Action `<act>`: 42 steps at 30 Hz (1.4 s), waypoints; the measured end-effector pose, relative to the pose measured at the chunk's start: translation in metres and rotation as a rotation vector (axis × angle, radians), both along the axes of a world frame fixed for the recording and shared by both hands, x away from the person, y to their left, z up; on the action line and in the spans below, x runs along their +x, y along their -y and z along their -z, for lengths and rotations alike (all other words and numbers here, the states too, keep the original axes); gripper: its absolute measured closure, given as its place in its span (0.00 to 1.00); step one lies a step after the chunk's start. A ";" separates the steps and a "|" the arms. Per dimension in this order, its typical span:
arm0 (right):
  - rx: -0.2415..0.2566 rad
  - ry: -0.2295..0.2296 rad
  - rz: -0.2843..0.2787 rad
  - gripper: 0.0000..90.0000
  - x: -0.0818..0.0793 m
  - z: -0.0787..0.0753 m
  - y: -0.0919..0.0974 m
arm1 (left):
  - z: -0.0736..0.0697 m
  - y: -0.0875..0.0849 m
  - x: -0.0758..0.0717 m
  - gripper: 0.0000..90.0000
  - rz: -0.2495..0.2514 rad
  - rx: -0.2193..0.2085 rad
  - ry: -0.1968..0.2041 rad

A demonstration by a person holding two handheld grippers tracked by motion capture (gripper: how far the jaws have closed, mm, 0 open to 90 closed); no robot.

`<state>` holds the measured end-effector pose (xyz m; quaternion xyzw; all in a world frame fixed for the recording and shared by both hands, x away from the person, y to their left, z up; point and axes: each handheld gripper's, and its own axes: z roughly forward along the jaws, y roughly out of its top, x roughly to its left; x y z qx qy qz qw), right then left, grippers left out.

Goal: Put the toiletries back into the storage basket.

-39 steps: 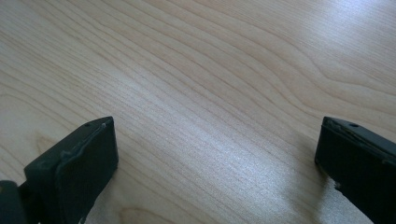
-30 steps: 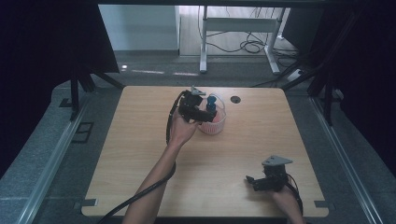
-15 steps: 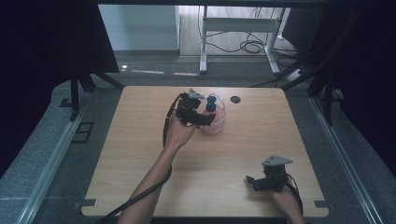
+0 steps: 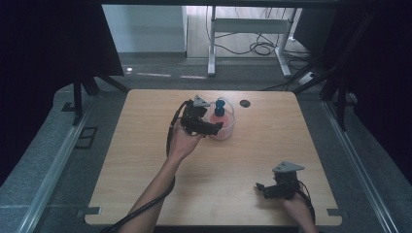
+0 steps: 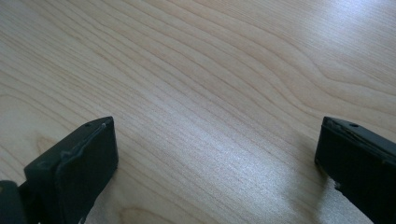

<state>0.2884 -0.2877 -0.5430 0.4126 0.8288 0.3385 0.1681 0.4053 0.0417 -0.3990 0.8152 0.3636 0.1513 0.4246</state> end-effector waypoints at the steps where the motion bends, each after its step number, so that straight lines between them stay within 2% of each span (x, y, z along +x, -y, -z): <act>1: 0.000 0.000 -0.002 0.00 0.000 0.000 0.000 | 0.000 -0.001 -0.001 0.12 0.002 -0.001 -0.001; 26: 0.000 0.001 -0.001 0.00 0.000 0.000 0.000 | 0.000 -0.022 -0.033 0.12 0.025 -0.015 0.021; 42: -0.001 0.000 0.001 0.00 0.000 0.000 0.000 | 0.005 -0.042 -0.051 0.12 0.013 -0.024 0.016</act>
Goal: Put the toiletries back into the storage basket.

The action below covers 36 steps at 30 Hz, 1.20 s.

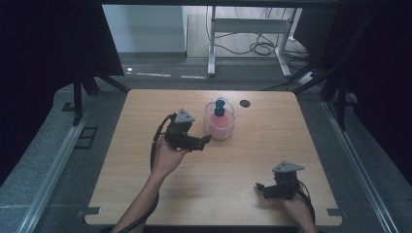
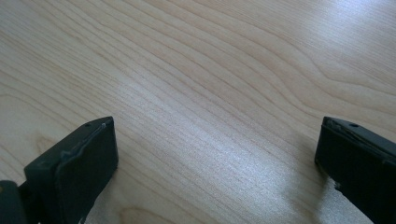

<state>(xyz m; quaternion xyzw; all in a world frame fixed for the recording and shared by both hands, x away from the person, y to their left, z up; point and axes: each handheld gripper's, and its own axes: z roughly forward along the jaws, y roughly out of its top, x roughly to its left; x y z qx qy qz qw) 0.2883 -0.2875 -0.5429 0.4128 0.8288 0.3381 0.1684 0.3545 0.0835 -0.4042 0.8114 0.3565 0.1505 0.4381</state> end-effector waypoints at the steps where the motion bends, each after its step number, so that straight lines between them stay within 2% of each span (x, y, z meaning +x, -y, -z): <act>1: -0.001 0.001 -0.001 0.00 0.000 0.000 0.000 | 0.001 -0.002 -0.001 0.12 -0.003 -0.002 -0.002; 14: -0.002 0.002 0.000 0.00 0.000 0.000 0.000 | 0.008 -0.026 -0.021 0.12 -0.028 -0.020 0.000; 22: -0.001 0.000 0.001 0.00 0.000 0.000 -0.001 | 0.011 -0.035 -0.031 0.12 -0.032 -0.011 0.012; 36: 0.000 0.002 0.002 0.00 0.000 0.000 -0.001 | 0.022 -0.050 -0.053 0.12 -0.041 -0.034 0.010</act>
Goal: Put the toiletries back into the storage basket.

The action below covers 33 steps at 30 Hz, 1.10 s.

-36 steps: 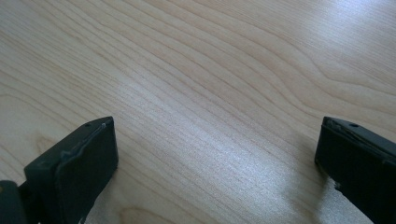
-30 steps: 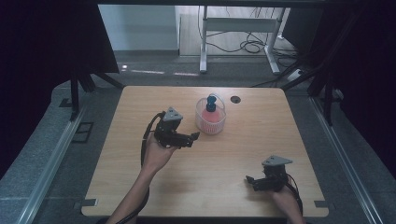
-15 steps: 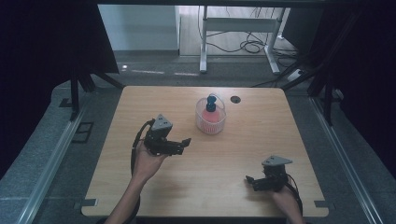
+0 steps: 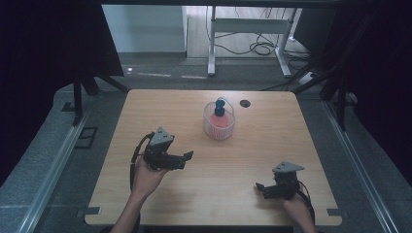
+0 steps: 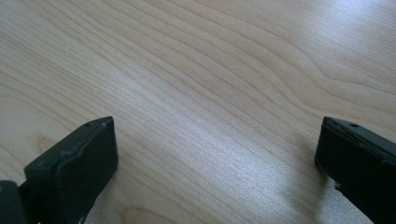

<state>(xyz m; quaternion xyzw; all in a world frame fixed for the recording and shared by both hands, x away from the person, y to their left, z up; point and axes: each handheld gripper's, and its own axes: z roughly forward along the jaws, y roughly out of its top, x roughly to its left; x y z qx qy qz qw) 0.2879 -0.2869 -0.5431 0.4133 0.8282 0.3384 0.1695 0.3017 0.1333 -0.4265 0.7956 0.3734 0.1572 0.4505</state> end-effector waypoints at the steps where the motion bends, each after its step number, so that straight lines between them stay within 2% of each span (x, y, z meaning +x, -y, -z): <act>1: 0.000 0.000 0.000 0.00 0.000 0.000 0.000 | 0.001 -0.002 -0.002 0.12 -0.001 -0.003 -0.001; 10: 0.000 0.000 -0.001 0.00 0.000 0.000 0.000 | 0.013 -0.019 -0.017 0.12 -0.019 -0.033 0.007; 15: 0.000 0.001 -0.001 0.00 0.000 0.000 0.000 | 0.020 -0.026 -0.027 0.12 -0.028 -0.036 0.013; 27: 0.002 0.000 0.005 0.00 0.000 0.000 0.000 | 0.047 -0.034 -0.050 0.12 -0.036 -0.001 0.015; 33: 0.002 0.000 0.007 0.00 -0.001 0.000 0.000 | 0.064 -0.039 -0.060 0.12 -0.051 0.010 -0.007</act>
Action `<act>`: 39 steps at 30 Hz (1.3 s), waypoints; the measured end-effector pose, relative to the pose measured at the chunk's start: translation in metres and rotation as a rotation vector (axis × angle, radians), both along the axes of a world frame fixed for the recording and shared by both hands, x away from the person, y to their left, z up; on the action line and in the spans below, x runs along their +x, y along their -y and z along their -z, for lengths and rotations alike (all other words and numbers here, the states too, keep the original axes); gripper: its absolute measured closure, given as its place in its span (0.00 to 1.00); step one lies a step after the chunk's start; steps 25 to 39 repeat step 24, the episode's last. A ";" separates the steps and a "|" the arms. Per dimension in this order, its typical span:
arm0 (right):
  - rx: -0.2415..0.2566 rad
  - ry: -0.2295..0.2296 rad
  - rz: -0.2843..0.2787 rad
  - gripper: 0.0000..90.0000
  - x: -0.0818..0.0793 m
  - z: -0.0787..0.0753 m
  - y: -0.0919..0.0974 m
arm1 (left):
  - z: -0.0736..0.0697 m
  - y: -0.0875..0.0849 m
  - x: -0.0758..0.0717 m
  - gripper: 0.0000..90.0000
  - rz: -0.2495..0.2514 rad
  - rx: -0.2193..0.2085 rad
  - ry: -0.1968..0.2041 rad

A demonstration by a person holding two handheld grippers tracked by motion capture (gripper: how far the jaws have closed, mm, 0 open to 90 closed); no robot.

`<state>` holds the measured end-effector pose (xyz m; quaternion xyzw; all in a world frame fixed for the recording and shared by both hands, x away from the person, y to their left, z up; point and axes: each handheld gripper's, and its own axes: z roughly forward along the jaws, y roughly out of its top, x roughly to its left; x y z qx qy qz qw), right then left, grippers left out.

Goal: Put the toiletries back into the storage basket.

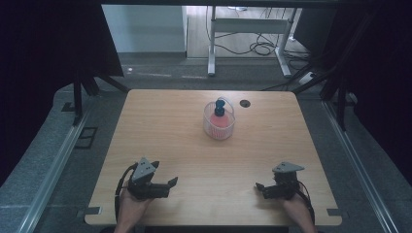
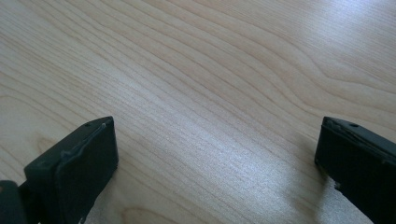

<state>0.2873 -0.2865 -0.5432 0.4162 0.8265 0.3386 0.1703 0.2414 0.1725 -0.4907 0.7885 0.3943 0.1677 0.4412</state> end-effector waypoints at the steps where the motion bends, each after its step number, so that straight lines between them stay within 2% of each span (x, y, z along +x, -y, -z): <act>1: 0.000 0.000 0.000 0.00 0.000 0.000 0.000 | 0.004 -0.001 -0.002 0.12 -0.004 0.002 -0.007; 4: 0.000 0.000 0.001 0.00 0.000 0.000 0.000 | 0.013 -0.002 -0.005 0.12 -0.017 0.013 -0.021; 12: 0.001 0.000 0.001 0.00 0.000 0.000 0.000 | 0.036 -0.004 -0.008 0.12 -0.019 0.018 -0.095; 16: 0.000 0.000 0.001 0.00 0.000 0.000 0.000 | 0.045 -0.002 -0.004 0.12 -0.032 0.059 -0.176; 19: 0.000 0.000 0.001 0.00 0.000 0.000 0.000 | 0.050 0.000 -0.002 0.12 -0.035 0.089 -0.201; 24: 0.000 0.000 0.001 0.00 0.000 0.000 0.000 | 0.052 0.004 -0.002 0.11 -0.040 0.155 -0.162; 39: 0.000 0.000 0.001 0.00 0.000 0.000 0.000 | 0.052 0.004 -0.002 0.11 -0.040 0.155 -0.162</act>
